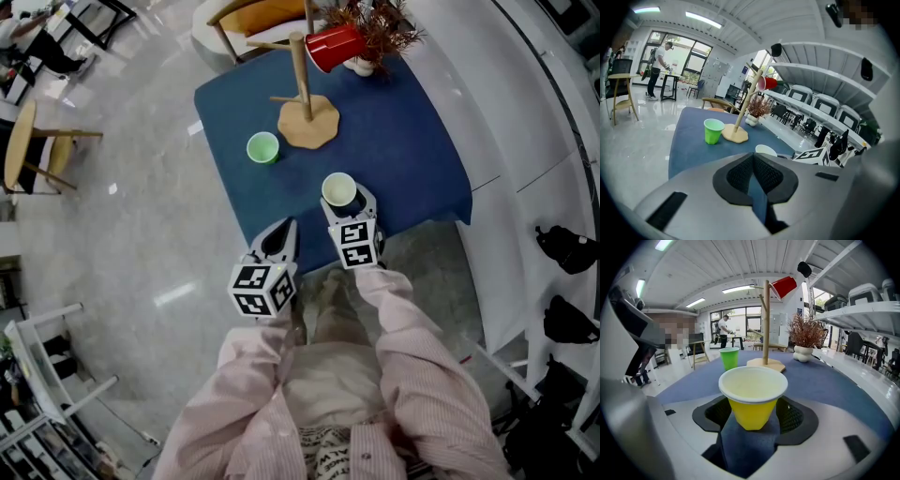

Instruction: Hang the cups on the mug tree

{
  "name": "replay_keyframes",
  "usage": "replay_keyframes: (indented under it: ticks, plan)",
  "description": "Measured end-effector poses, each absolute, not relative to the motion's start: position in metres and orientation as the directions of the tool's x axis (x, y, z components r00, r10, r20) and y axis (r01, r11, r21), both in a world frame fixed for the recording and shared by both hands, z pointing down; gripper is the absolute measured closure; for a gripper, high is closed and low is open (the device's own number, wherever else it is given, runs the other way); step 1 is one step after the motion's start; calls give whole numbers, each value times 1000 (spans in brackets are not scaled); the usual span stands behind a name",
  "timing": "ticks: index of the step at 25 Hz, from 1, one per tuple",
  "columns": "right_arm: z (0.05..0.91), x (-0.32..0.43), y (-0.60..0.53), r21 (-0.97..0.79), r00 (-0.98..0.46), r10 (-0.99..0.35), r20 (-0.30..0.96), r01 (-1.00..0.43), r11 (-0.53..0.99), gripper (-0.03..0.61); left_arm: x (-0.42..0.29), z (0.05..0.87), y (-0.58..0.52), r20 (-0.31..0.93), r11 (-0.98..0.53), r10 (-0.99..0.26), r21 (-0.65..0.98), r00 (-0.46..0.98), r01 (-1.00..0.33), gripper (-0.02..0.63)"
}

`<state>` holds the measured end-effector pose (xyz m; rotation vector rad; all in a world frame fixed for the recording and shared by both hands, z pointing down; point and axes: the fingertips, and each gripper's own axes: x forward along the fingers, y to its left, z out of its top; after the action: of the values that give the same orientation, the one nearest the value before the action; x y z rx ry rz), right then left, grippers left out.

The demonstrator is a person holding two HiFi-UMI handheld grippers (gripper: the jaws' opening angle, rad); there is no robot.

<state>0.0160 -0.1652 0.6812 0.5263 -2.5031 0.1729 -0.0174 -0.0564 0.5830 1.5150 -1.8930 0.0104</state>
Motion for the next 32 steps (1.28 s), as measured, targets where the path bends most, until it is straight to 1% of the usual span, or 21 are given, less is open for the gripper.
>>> replay_keyframes:
  ticks: [12, 32]
  plan:
    - [657, 16, -162, -8, -747, -351, 564, -431, 902, 293, -33, 574, -54, 498, 284, -866, 420, -43, -862, 615]
    - [597, 2, -170, 115, -621, -471, 626, -524, 844, 303, -96, 533, -43, 421, 181, -907, 409, 9, -894, 615]
